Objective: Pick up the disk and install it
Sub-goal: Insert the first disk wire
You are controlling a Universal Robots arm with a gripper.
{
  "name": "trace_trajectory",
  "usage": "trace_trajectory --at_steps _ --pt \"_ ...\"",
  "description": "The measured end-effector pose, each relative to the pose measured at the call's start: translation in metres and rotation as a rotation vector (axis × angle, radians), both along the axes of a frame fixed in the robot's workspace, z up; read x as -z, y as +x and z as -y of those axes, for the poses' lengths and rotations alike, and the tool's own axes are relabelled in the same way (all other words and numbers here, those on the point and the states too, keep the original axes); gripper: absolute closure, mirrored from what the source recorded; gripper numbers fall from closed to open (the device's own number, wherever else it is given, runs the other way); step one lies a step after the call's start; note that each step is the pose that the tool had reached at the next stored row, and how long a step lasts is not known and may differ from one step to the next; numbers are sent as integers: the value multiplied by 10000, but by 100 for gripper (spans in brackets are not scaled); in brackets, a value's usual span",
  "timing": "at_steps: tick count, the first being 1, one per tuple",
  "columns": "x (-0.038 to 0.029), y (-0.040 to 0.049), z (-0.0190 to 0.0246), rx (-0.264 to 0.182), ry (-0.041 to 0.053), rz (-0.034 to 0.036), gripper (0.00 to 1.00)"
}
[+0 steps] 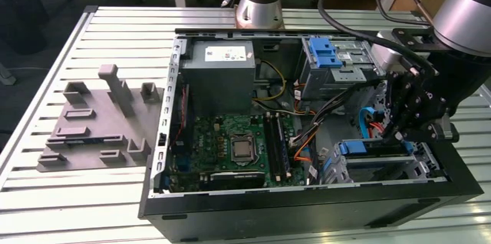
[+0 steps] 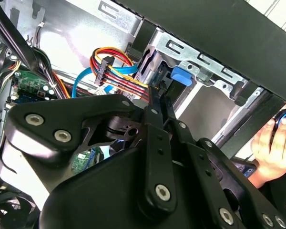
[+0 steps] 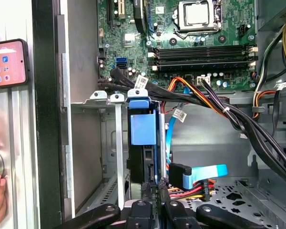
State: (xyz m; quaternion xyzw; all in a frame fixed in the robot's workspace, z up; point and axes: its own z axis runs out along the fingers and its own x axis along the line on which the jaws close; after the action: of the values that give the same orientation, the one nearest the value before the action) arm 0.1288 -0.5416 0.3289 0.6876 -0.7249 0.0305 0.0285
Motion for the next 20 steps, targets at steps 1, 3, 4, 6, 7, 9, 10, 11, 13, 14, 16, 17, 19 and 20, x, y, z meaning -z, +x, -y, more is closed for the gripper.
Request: trace_trajectory --at_steps 1,3,4,6,7,9,10,11,13,14,16,17,19,20 --pt "2 0 0 0 0 0 83" --pt "2 0 0 0 0 0 83" --pt "3 0 0 0 0 0 83" --pt "3 0 0 0 1 0 83" --pt "4 0 0 0 0 0 83" --pt "4 0 0 0 4 0 82" --pt "4 0 0 0 6 -1 82" --pt "1 0 0 0 5 0 82" --pt "-14 0 0 0 1 0 76" --pt "-24 0 0 0 1 0 76" --pt "-54 0 0 0 2 0 76" --pt "-73 0 0 0 1 -1 76" --pt "-110 0 0 0 2 -1 76" --pt "-128 0 0 0 1 -1 76"
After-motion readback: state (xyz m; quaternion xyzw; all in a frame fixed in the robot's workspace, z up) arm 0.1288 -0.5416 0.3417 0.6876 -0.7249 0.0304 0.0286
